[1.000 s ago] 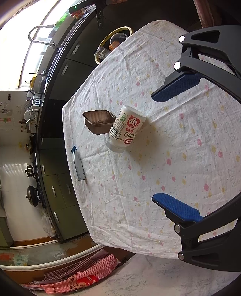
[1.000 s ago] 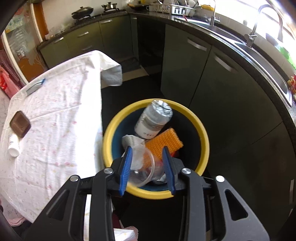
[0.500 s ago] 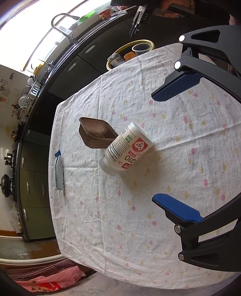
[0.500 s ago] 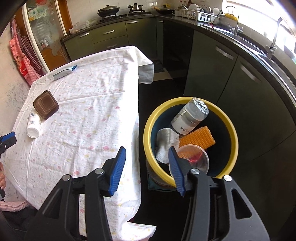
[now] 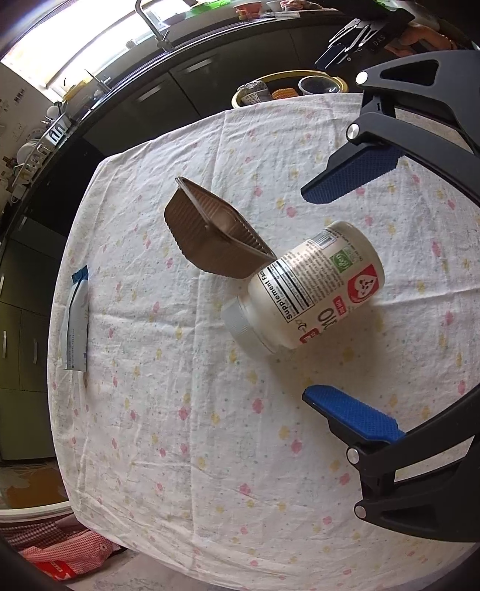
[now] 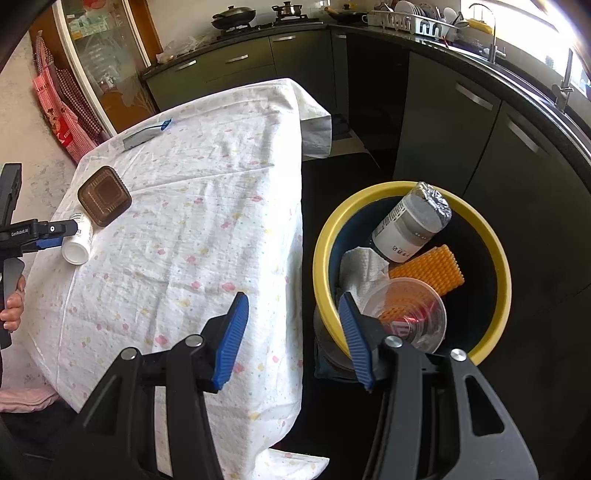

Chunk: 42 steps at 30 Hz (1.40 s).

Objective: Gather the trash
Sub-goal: 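Grasp the white supplement bottle with the left tool and lift it, then carry the bottle over the yellow bin and open the left tool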

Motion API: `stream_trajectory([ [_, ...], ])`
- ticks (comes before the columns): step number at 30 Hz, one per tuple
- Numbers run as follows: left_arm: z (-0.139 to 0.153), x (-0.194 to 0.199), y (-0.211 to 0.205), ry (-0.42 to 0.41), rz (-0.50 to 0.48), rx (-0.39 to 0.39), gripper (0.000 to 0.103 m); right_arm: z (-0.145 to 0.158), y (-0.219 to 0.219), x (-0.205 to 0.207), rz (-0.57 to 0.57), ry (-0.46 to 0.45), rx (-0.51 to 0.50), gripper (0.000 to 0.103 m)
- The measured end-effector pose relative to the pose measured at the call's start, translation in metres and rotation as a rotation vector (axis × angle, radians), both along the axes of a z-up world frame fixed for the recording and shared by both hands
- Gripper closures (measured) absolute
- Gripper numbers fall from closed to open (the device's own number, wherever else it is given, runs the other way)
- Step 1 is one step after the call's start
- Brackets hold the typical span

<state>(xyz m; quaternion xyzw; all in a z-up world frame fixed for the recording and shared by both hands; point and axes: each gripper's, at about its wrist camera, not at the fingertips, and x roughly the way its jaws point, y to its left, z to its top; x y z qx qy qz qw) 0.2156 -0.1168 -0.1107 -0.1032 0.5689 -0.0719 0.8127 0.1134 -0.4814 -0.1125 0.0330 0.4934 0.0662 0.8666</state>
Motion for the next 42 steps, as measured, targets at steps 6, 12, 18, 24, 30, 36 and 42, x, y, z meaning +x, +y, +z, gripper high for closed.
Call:
stream_trajectory([
  [6,-0.008,0.013,-0.004,0.037,-0.043,0.028,0.023,-0.004,0.003,0.005,0.017,0.003,0.012,0.054],
  [12,-0.008,0.021,-0.004,0.054,-0.100,0.061,0.036,-0.006,0.008,0.005,0.031,0.010,0.021,0.054],
  [18,-0.003,0.023,0.002,0.054,-0.178,0.149,0.047,-0.006,0.015,0.005,0.048,0.017,0.019,0.054],
  [24,-0.001,0.029,0.003,0.016,-0.260,0.341,0.046,-0.006,0.023,0.007,0.064,0.023,0.012,0.053],
  [30,-0.005,0.033,0.009,0.040,-0.293,0.395,0.046,-0.006,0.028,0.008,0.075,0.032,0.008,0.052],
  [36,-0.010,0.032,0.023,0.060,-0.283,0.363,0.056,-0.006,0.030,0.009,0.080,0.031,0.010,0.052],
  [42,-0.004,0.020,0.028,0.032,-0.309,0.365,0.056,-0.007,0.032,0.008,0.085,0.032,0.014,0.052],
])
